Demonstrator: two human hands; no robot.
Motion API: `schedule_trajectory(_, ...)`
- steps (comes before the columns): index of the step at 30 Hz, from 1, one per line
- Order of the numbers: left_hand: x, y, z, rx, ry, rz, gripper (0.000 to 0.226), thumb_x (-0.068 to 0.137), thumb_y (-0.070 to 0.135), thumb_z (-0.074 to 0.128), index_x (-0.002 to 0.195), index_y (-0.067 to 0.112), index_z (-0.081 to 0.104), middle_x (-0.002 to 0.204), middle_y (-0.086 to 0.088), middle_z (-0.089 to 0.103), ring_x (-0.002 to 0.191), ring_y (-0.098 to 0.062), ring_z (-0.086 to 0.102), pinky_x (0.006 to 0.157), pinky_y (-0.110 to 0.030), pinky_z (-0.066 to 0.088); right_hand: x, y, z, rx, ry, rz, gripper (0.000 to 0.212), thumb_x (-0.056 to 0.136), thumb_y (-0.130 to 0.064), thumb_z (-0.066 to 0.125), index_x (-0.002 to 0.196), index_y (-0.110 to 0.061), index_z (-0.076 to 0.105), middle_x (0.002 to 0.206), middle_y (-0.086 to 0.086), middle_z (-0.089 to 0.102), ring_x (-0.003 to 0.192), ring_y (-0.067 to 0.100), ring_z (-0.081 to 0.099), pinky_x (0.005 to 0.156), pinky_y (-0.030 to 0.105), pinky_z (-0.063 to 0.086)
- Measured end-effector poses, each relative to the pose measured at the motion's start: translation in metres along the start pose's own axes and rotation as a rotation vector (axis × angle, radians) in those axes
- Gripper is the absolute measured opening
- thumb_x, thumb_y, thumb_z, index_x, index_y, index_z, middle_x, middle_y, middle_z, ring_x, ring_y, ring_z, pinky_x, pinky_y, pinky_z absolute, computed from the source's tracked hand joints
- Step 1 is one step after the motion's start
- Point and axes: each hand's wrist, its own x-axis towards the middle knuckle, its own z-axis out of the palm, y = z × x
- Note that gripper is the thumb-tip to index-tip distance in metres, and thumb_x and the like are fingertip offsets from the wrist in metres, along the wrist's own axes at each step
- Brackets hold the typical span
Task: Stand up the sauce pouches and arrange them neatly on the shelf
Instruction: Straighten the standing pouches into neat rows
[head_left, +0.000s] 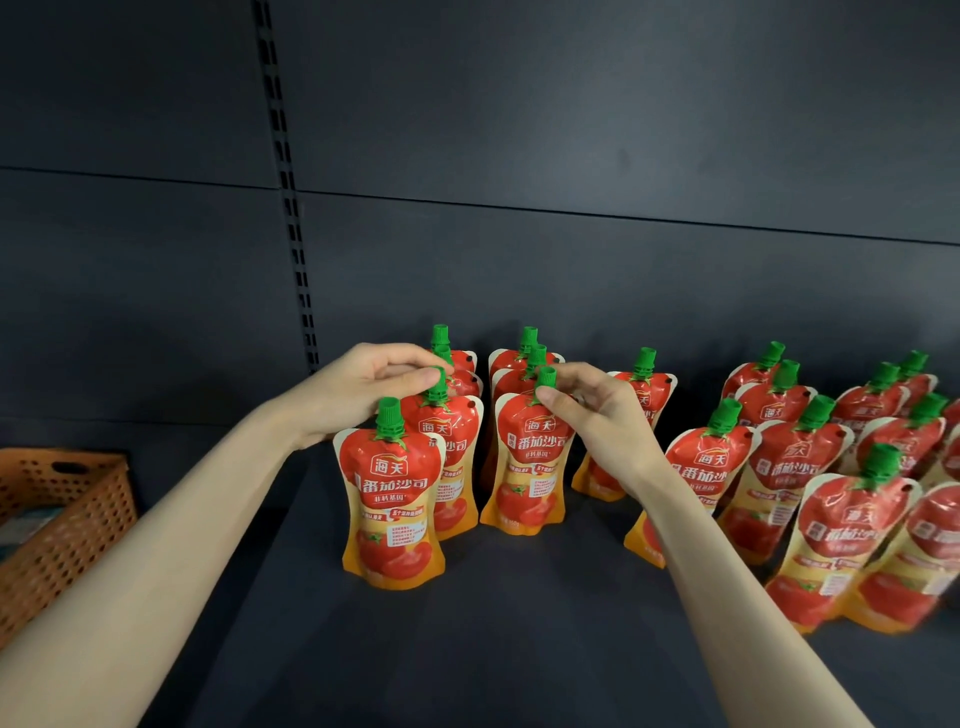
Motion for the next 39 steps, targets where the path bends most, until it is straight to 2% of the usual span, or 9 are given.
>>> schedule_trajectory(7, -0.016, 0.002, -0.001, 0.049, 0.166, 0.065, 0.028, 0.087, 0.035, 0.052, 0.108, 0.023, 0.065, 0.108, 0.011, 0.069, 0.105, -0.002, 0.061, 0.092, -0.03, 0.049, -0.01, -0.008, -0.004, -0.155, 0.085, -0.018, 0.022, 0.089, -0.019, 0.063, 0.11, -0.023, 0.062, 0.106, -0.01, 0.066, 0.106, 0.008, 0.06, 0.089, 0.022, 0.05)
schedule_trajectory(11, -0.037, -0.001, 0.014, 0.037, 0.4, 0.181, 0.018, 0.09, 0.026, 0.052, 0.101, 0.022, 0.067, 0.103, 0.01, 0.068, 0.097, 0.009, 0.059, 0.075, -0.01, 0.048, -0.032, -0.021, -0.022, -0.248, 0.193, -0.076, 0.021, 0.089, -0.023, 0.063, 0.109, -0.023, 0.063, 0.105, -0.016, 0.064, 0.104, 0.002, 0.059, 0.091, 0.024, 0.047)
schedule_trajectory(16, -0.055, -0.024, 0.033, -0.12, 0.45, 0.169, 0.029, 0.075, 0.042, 0.073, 0.095, 0.023, 0.068, 0.103, -0.002, 0.068, 0.096, -0.013, 0.066, 0.07, -0.025, 0.054, -0.056, -0.027, -0.054, -0.314, 0.321, -0.128, 0.025, 0.089, -0.023, 0.063, 0.113, -0.02, 0.064, 0.115, -0.004, 0.064, 0.111, 0.011, 0.057, 0.08, 0.006, 0.045)
schedule_trajectory(18, -0.057, -0.028, 0.039, -0.189, 0.44, 0.151, 0.041, 0.065, 0.044, 0.076, 0.097, 0.02, 0.067, 0.1, 0.003, 0.07, 0.092, -0.011, 0.068, 0.064, -0.022, 0.055, -0.061, -0.025, -0.063, -0.433, 0.379, -0.143, 0.026, 0.089, -0.023, 0.063, 0.115, -0.021, 0.062, 0.116, -0.006, 0.062, 0.116, 0.014, 0.053, 0.094, 0.021, 0.046)
schedule_trajectory(21, -0.058, -0.028, 0.047, -0.208, 0.466, 0.144, 0.032, 0.068, 0.03, 0.075, 0.097, 0.019, 0.065, 0.096, 0.009, 0.071, 0.089, -0.009, 0.068, 0.061, -0.018, 0.054, -0.068, -0.02, -0.071, -0.557, 0.433, -0.137, 0.032, 0.089, -0.021, 0.063, 0.121, -0.02, 0.058, 0.126, -0.003, 0.057, 0.124, 0.019, 0.045, 0.103, 0.043, 0.04)
schedule_trajectory(26, -0.058, -0.027, 0.055, -0.224, 0.506, 0.097, 0.029, 0.067, 0.029, 0.072, 0.095, 0.023, 0.065, 0.095, 0.009, 0.071, 0.089, -0.009, 0.068, 0.066, -0.025, 0.055, -0.065, -0.015, -0.075, -0.61, 0.385, -0.042, 0.036, 0.092, -0.016, 0.058, 0.128, -0.013, 0.053, 0.129, 0.004, 0.055, 0.121, 0.019, 0.048, 0.093, 0.024, 0.038)
schedule_trajectory(31, -0.06, -0.024, 0.068, -0.253, 0.546, 0.103, 0.026, 0.065, 0.031, 0.071, 0.09, 0.028, 0.065, 0.092, 0.01, 0.071, 0.09, -0.01, 0.068, 0.067, -0.028, 0.056, -0.062, -0.018, -0.067, -0.58, 0.375, -0.057, 0.026, 0.089, -0.004, 0.06, 0.114, -0.01, 0.063, 0.105, 0.0, 0.065, 0.096, 0.009, 0.057, 0.071, -0.003, 0.037)
schedule_trajectory(35, -0.057, -0.022, 0.075, -0.256, 0.546, 0.093, 0.027, 0.068, 0.029, 0.072, 0.094, 0.028, 0.066, 0.098, 0.006, 0.07, 0.093, -0.014, 0.068, 0.073, -0.035, 0.056, -0.057, -0.024, -0.039, -0.497, 0.339, -0.09, 0.021, 0.084, -0.011, 0.068, 0.105, -0.014, 0.071, 0.098, -0.006, 0.068, 0.079, -0.003, 0.058, 0.073, -0.001, 0.04)
schedule_trajectory(39, -0.057, -0.021, 0.08, -0.269, 0.53, 0.095, 0.027, 0.069, 0.027, 0.072, 0.095, 0.029, 0.066, 0.096, 0.008, 0.071, 0.092, -0.013, 0.068, 0.072, -0.033, 0.057, -0.052, -0.027, -0.007, -0.366, 0.307, -0.112, 0.021, 0.081, -0.018, 0.072, 0.102, -0.014, 0.072, 0.09, -0.012, 0.067, 0.082, -0.003, 0.063, 0.074, 0.01, 0.05)
